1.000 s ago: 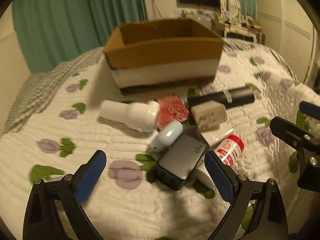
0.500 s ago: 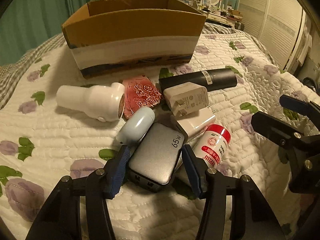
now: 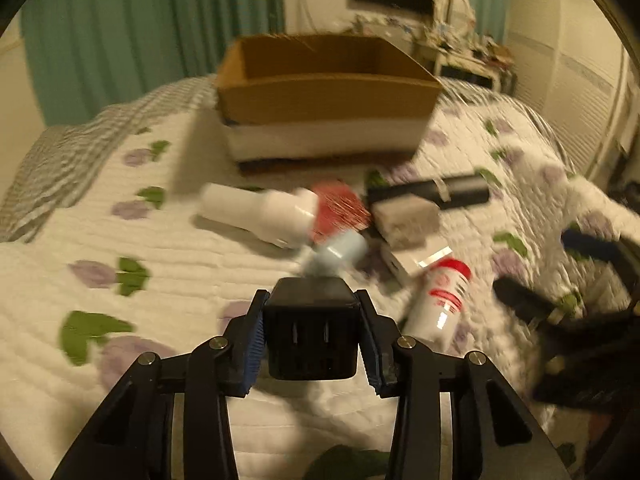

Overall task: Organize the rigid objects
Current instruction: 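Lower the left gripper and grasp the black power bank, then grasp the white red-capped bottle with the right gripper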

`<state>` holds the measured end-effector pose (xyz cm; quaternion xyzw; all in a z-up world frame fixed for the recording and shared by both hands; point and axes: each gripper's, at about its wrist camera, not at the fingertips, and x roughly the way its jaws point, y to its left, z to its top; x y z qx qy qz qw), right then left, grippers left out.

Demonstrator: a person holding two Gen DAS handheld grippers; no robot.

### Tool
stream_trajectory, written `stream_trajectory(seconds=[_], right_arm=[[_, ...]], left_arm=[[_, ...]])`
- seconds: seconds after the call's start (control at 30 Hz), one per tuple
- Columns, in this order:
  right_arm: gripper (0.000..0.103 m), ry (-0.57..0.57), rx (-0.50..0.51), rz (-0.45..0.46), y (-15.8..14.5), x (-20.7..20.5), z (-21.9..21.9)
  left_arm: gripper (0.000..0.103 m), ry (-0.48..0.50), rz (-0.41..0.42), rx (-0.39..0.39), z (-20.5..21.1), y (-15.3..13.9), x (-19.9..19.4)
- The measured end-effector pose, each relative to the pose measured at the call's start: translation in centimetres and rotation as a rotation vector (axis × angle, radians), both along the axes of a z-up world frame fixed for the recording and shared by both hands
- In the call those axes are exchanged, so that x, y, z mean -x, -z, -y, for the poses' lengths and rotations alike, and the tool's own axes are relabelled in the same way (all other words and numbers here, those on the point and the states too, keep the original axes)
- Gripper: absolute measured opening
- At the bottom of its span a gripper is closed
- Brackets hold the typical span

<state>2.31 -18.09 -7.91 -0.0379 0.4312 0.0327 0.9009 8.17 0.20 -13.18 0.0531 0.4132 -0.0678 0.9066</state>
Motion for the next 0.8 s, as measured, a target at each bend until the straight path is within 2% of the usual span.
stream_trajectory(seconds=[0.1, 0.2, 0.3, 0.33, 0.43, 0.5, 0.67, 0.8], right_arm=[[0.102, 0.007, -0.042, -0.072, 1.3, -0.9, -0.9], [0.090, 0.021, -0.093, -0.140, 3.0, -1.9, -1.5], [0.088, 0.023, -0.169, -0.191, 4.4, -2.8, -2.3], [0.082, 0.018, -0.172, -0.200, 4.5, -3.0, -2.7], [0.076, -0.004, -0.171, -0.223, 5.4, -3.7, -4.0], [0.076, -0.015, -0.145, -0.211, 5.5, -3.5, -4.4], [0.056, -0.066, -0.118, -0.141, 4.1, -2.4, -4.4], [0.050, -0.111, -0.123, -0.106, 2.9, -1.4, -4.3]], left_arm=[[0.042, -0.031, 0.029, 0.005, -0.8, -0.5, 0.0], [0.042, -0.030, 0.027, 0.042, -1.3, -0.6, -0.1], [0.042, -0.032, 0.034, 0.071, -1.6, -0.8, -0.4], [0.042, -0.035, 0.036, 0.077, -1.7, -0.8, -0.3], [0.042, -0.050, 0.039, 0.088, -2.2, -0.9, -0.3], [0.042, -0.050, 0.041, 0.091, -2.3, -1.0, -0.2], [0.042, -0.038, 0.062, 0.081, -1.8, -1.4, 0.2], [0.042, -0.035, 0.085, 0.052, -1.2, -2.0, 0.9]])
